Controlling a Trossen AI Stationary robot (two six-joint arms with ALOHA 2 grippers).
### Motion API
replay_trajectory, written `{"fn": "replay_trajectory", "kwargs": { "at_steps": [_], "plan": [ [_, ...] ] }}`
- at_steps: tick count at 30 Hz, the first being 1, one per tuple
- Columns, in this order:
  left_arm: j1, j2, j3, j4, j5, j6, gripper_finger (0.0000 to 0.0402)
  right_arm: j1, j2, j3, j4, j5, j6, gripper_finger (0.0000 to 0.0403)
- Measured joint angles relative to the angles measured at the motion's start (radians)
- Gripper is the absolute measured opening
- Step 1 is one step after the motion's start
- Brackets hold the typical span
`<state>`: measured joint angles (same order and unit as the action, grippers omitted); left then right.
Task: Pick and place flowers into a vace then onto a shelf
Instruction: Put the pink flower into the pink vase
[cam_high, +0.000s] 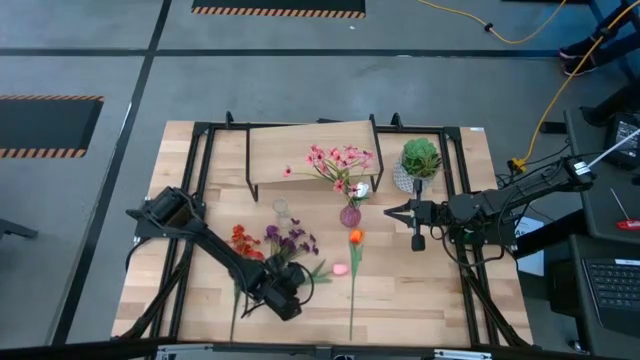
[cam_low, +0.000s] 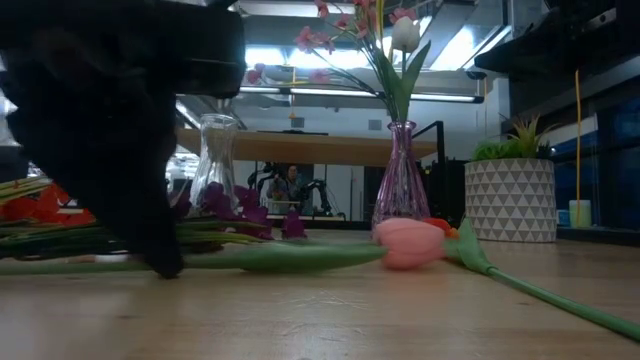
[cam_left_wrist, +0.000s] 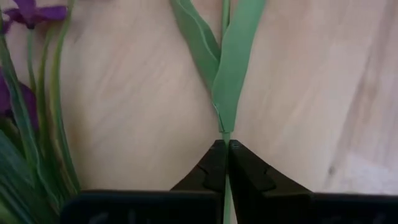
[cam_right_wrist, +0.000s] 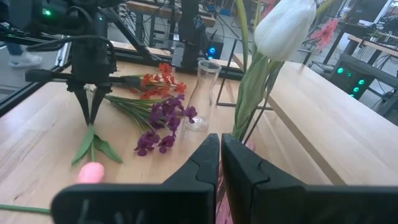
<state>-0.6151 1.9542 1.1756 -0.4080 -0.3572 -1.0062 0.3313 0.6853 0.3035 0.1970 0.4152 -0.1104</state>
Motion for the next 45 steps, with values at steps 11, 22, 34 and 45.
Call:
{"fn": "replay_trajectory", "kwargs": {
  "at_steps": [11, 22, 34, 45],
  "plan": [
    [-0.012, -0.073, 0.001, 0.005, -0.084, 0.065, 0.0004, 0.0, 0.0, 0.0, -0.001, 0.0, 0.0, 0.0022],
    [-0.064, -0.232, 0.004, -0.065, -0.293, 0.15, 0.0004, 0.0, 0.0, 0.0, -0.002, 0.0, 0.0, 0.0022],
    [-0.08, -0.38, -0.11, -0.054, -0.566, 0.282, 0.0003, 0.0, 0.0, 0.0, -0.001, 0.0, 0.0, 0.0022],
    [0.039, -0.401, -0.377, 0.66, -0.347, 0.696, 0.0003, 0.0, 0.0, 0.0, 0.0, 0.0, 0.003, 0.0022]
  ]
}}
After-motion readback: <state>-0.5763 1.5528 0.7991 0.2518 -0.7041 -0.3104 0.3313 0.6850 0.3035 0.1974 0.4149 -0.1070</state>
